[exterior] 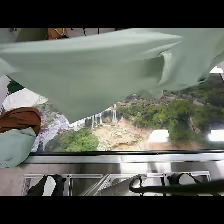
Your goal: Fold the shirts.
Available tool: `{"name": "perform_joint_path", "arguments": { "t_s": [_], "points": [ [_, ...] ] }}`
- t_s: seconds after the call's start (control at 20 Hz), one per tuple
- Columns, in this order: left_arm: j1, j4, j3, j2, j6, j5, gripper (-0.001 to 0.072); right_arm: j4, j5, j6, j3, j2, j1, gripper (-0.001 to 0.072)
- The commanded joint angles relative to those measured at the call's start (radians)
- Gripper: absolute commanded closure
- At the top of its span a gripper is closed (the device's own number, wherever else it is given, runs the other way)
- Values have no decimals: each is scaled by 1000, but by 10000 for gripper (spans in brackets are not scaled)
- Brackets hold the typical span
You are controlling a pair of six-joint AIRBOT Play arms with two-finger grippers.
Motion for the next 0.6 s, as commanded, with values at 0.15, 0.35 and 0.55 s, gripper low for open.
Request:
{"name": "perform_joint_path", "arguments": {
  "t_s": [0.15,0.35,0.55],
  "points": [
    [34,43,274,-105,-66,-51,700,-143,-114,49,175,5,-10,693],
    [-206,140,139,-288,-36,-89,699,-142,-5,37,14,-91,39,693],
    [-467,386,-70,-484,9,-9,698,-336,-59,-27,-336,-192,240,694]
  ]
}}
